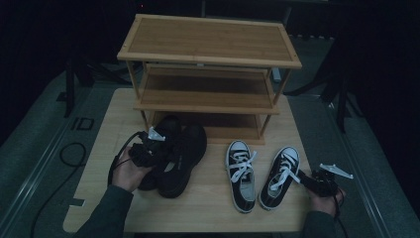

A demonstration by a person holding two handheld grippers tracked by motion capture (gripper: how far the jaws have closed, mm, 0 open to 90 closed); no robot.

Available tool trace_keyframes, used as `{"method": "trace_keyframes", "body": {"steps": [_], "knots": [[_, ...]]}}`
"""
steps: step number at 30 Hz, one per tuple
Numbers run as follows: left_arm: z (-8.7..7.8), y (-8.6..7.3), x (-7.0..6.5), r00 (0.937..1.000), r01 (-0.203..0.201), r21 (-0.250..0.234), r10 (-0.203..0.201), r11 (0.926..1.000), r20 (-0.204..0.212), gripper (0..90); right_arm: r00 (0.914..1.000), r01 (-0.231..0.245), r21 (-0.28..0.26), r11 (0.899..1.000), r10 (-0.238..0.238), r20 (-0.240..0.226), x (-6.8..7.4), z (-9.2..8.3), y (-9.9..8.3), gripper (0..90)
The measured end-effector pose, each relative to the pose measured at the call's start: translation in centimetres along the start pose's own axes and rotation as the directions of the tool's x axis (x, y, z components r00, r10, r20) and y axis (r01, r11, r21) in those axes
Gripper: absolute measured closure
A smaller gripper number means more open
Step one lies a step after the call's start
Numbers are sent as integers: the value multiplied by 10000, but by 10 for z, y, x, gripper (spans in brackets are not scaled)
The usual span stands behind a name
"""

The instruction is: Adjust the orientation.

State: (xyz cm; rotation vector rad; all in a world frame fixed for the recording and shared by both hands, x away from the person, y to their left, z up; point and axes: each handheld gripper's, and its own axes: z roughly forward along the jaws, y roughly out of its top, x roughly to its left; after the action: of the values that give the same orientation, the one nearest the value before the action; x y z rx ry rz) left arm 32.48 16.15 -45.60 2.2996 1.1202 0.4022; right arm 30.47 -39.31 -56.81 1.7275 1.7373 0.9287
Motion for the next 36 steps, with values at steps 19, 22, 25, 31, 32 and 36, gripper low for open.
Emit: {"method": "trace_keyframes", "body": {"steps": [19,22,25,31,32,36], "knots": [[20,27,0,9998,-214,-138,214,9997,10,846,10000,-5,4,10000,5,-10,0,0,0,381],[23,31,0,9998,-206,-156,206,9997,-31,846,10000,-3,3,10000,3,-10,0,0,0,381],[27,36,-1,9998,-206,-147,205,9997,-48,846,10000,-2,4,10000,2,-10,0,0,0,382],[34,46,-1,9997,-223,-124,221,9997,-129,845,10000,0,3,10000,0,-16,0,0,0,381],[36,48,-1,9996,-238,-112,236,9997,-158,846,10000,-14,-1,10000,14,-17,0,0,0,381],[42,54,0,9995,-184,-76,182,9998,-251,845,10000,-12,2,10000,12,-22,0,0,0,381]]}}
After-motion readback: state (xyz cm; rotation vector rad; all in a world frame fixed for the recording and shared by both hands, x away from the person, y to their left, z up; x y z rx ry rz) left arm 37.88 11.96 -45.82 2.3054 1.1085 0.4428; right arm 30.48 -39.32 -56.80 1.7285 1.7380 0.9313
